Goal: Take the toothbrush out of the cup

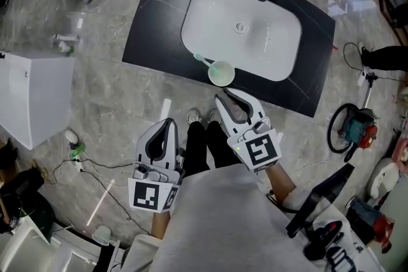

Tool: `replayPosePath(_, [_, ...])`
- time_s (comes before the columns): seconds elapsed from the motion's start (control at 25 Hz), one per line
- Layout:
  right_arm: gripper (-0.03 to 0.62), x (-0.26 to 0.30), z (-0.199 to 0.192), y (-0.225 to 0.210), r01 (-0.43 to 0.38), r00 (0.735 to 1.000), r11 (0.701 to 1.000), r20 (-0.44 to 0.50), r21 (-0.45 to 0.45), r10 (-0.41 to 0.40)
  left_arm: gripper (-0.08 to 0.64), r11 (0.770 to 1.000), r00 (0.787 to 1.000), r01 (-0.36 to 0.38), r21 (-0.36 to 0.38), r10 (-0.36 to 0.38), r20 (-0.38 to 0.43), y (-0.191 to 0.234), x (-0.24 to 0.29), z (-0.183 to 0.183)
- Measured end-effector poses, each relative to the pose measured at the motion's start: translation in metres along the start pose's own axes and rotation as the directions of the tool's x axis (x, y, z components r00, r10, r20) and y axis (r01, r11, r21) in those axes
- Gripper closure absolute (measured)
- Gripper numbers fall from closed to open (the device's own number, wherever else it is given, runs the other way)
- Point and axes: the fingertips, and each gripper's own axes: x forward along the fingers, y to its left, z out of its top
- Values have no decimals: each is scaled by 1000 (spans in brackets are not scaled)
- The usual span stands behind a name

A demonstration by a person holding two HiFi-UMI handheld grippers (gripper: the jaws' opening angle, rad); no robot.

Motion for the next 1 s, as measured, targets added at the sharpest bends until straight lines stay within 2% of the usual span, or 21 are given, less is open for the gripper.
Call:
replayPosePath(0.08, [523, 6, -10, -2, 6, 998, 1000, -61, 1, -6, 555, 1000, 1000, -6, -1, 6, 1, 1, 0, 0])
replayPosePath(0.16, [486, 15, -20, -7, 16, 993, 1000, -117, 1, -16, 555, 1000, 1000, -12, -2, 12, 1, 3, -1, 1])
replayPosePath(0.24, [479, 25, -25, -15, 34, 989, 999, -146, -1, -33, 556, 1000, 1000, -18, -3, 18, 4, 4, -3, 1])
replayPosePath(0.68, [477, 79, -39, -37, 21, 972, 994, -229, -103, -44, 555, 999, 999, -46, -15, 46, 4, 11, -11, -2])
replayPosePath(1.0, [479, 92, -49, -39, 41, 965, 992, -254, -122, -71, 555, 998, 998, -65, -23, 65, 5, 19, -17, -1])
